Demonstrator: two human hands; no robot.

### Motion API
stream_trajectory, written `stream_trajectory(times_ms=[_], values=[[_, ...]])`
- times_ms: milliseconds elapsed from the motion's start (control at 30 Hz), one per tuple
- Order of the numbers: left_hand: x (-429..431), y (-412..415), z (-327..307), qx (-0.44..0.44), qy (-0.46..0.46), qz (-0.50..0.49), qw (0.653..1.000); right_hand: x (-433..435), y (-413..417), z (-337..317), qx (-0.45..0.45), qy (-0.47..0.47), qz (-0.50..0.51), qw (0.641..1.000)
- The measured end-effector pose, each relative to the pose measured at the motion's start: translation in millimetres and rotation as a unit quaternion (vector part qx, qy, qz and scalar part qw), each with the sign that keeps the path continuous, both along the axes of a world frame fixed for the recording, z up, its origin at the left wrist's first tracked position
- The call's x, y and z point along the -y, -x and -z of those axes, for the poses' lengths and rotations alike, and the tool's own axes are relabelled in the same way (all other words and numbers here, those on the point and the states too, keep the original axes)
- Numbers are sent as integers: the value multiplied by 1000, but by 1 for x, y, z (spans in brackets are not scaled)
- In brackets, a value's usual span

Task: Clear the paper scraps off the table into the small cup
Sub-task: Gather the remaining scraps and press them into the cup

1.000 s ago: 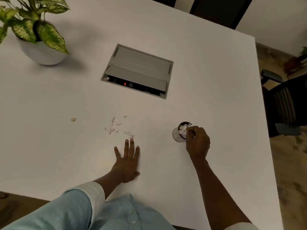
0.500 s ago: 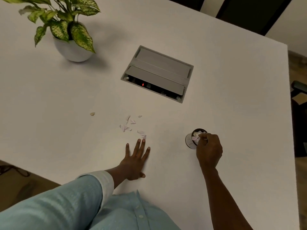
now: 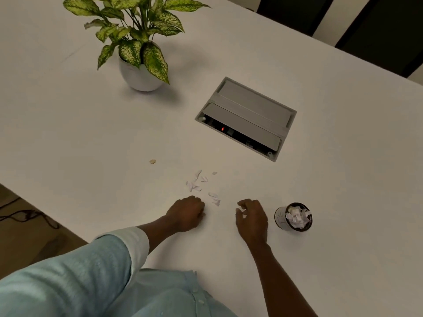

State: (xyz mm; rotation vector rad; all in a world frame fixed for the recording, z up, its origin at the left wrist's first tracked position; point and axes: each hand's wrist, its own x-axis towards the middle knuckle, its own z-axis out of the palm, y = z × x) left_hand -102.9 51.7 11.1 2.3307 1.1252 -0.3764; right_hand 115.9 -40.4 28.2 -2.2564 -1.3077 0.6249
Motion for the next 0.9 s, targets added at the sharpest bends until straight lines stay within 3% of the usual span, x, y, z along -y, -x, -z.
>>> stream_trajectory(times_ms=[233,367,633,800,900], values=[[-34,16,10,0,-87,-87,992,-26,19,22,-4,140,-116,983],[-45,7,22,-25,-57,-105,993,-43,29,30,14,136,-167,977],[-47,-13,26,33,-17,-136,990,-74,47,34,87,136,-266,950],[-43,-14,30,57,19,-107,992,-70,46,34,112,149,-282,941],[-37,-14,31,62,11,-144,988,-62,43,36,107,152,-283,941]])
